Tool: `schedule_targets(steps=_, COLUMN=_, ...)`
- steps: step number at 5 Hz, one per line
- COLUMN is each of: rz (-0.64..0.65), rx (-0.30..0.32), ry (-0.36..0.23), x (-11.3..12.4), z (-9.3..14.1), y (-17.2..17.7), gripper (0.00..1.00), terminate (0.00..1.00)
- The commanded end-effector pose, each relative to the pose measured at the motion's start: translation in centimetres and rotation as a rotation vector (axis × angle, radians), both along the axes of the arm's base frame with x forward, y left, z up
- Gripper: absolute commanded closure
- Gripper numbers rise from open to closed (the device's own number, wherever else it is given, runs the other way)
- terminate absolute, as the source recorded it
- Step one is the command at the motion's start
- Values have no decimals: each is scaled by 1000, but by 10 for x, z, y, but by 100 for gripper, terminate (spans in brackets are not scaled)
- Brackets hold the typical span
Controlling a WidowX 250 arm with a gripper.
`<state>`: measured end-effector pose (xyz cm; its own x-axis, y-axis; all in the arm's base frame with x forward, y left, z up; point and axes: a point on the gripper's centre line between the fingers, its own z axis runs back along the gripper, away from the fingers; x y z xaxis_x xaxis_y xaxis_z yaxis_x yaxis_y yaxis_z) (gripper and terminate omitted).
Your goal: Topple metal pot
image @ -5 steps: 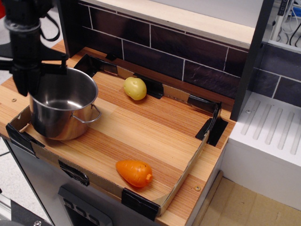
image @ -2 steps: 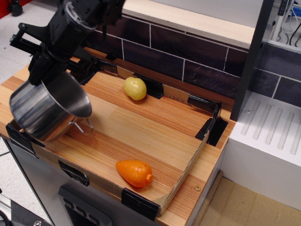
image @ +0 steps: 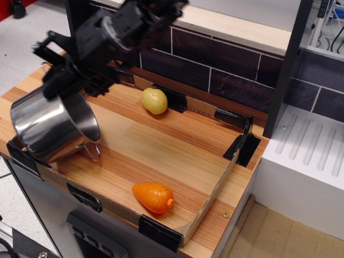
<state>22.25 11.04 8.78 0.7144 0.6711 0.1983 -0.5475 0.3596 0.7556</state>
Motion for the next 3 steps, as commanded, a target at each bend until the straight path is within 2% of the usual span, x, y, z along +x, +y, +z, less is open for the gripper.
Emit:
schedule_targets(steps=1, rz=-67, rx=-233, ry=-207, x=19, z=14, y=-12, gripper=0, terminate=0)
schedule_targets(steps=2, rz=-53, rx=-380, ry=-280, x=25, z=34, y=-17, gripper=0, terminate=0)
schedule_targets(steps=3, rz=-38, rx=-561, ry=-341, x=29, z=52, y=-15, gripper=0, terminate=0)
